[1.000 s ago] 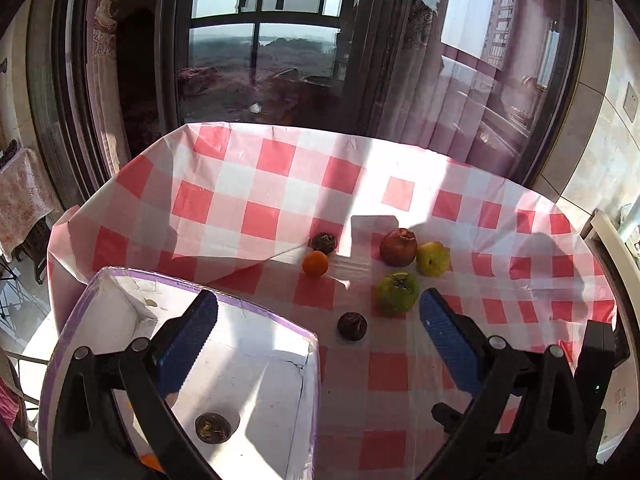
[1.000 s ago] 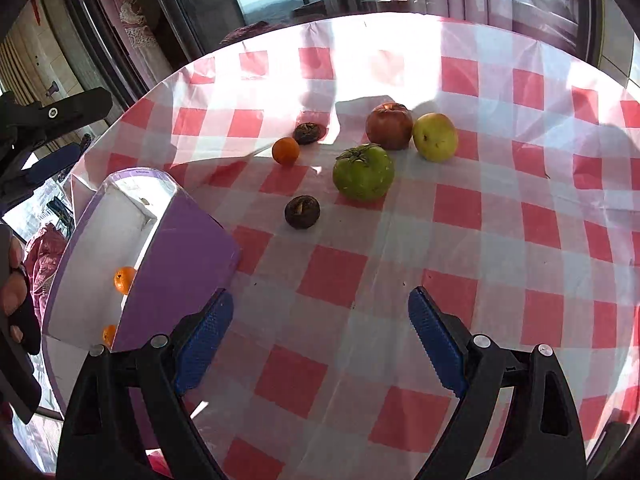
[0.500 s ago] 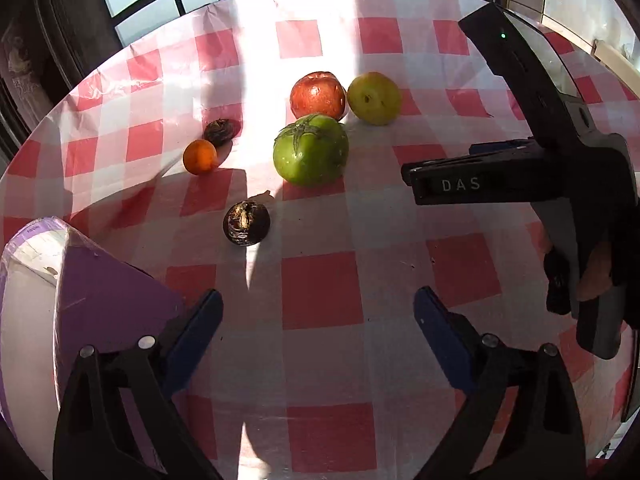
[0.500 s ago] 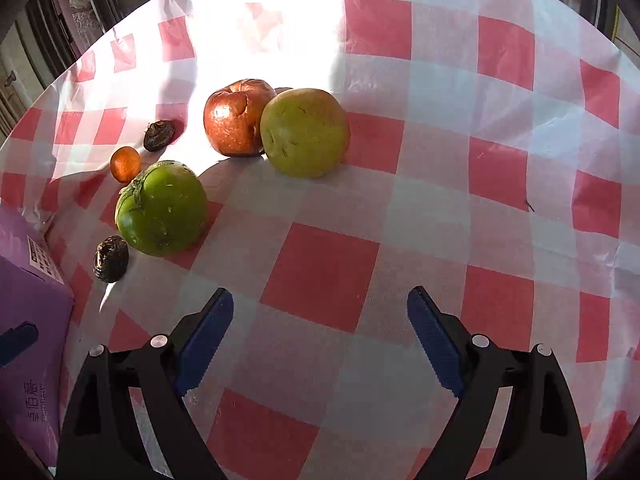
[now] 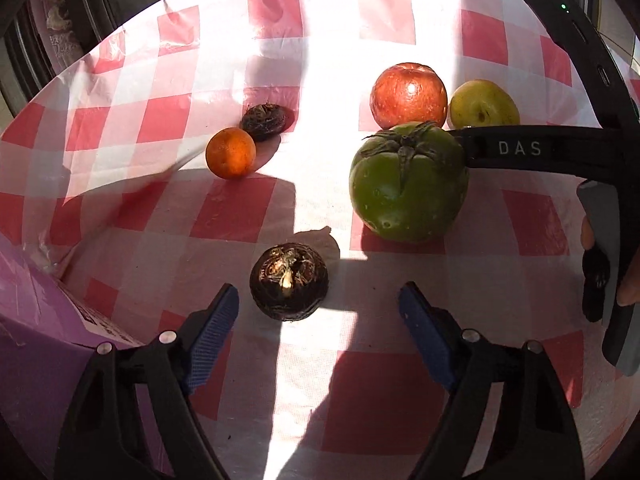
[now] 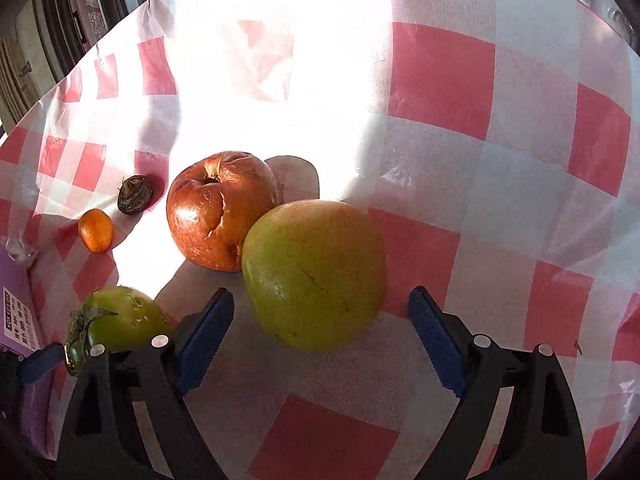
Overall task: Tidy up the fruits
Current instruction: 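Grasp a dark brown fruit with the left tool while the right tool grasps the yellow-green pear, then carry the brown fruit and the pear over the white box with both tools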
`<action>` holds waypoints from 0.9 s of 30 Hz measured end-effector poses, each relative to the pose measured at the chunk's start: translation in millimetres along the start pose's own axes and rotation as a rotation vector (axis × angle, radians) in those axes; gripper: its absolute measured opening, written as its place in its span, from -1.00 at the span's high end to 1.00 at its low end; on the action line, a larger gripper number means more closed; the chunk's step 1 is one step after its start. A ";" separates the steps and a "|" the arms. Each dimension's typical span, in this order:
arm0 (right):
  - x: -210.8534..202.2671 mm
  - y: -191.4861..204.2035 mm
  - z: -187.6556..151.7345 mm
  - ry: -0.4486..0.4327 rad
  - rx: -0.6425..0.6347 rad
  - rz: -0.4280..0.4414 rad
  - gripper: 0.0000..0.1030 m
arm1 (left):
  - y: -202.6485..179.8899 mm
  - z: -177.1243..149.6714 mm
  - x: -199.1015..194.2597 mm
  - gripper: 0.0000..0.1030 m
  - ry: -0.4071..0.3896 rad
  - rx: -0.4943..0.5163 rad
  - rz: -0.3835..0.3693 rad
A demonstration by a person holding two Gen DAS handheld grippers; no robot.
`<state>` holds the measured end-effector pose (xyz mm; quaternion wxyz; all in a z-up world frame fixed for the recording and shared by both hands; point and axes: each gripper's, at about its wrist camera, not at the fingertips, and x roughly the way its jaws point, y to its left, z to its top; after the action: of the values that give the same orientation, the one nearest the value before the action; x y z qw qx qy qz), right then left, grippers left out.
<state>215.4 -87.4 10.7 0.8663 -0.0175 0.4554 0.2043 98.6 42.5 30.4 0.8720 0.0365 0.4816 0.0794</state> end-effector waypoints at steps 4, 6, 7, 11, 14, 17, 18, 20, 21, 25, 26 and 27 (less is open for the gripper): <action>5.4 -1.9 8.3 -0.021 0.027 0.008 -0.64 | 6.3 8.1 9.9 -0.59 -0.009 -0.051 -0.029; 7.2 -2.3 11.7 -0.024 0.030 0.008 -0.59 | 11.7 10.5 13.9 -0.54 -0.009 -0.079 -0.058; 8.3 -1.6 13.0 -0.027 0.027 0.007 -0.49 | 14.0 10.5 15.2 -0.45 -0.005 -0.094 -0.081; 7.2 -0.3 13.2 -0.042 0.009 0.008 -0.17 | 16.3 10.8 12.3 0.11 -0.015 -0.080 -0.088; 4.7 -1.9 11.3 -0.045 0.025 0.017 -0.16 | 17.6 9.5 10.8 0.23 0.009 -0.072 -0.106; -1.5 -0.5 2.2 -0.033 0.039 0.014 -0.16 | 11.8 2.7 5.3 0.23 0.027 -0.041 -0.120; -8.9 0.3 -8.0 -0.030 0.045 0.012 -0.16 | 7.2 -2.7 0.3 0.24 0.034 -0.035 -0.130; -22.3 1.1 -26.7 -0.019 0.055 0.004 -0.16 | -7.2 -15.3 -10.5 0.24 0.045 -0.018 -0.154; -29.3 2.8 -38.8 -0.011 0.062 0.000 -0.16 | -14.7 -24.2 -17.7 0.24 0.046 -0.006 -0.169; -61.8 3.3 -83.1 0.030 0.108 -0.012 -0.16 | -41.8 -55.8 -43.7 0.24 0.069 0.035 -0.260; -74.8 -1.9 -100.1 0.040 0.128 -0.015 -0.16 | -46.9 -64.3 -48.3 0.24 0.077 0.049 -0.282; -82.3 -0.6 -111.1 0.051 0.145 -0.021 -0.16 | -51.2 -73.1 -53.3 0.24 0.088 0.063 -0.308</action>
<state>87.5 -139.8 11.2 0.8555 0.0354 0.4907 0.1614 14.1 -18.1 28.7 0.8504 -0.0138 0.5215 -0.0689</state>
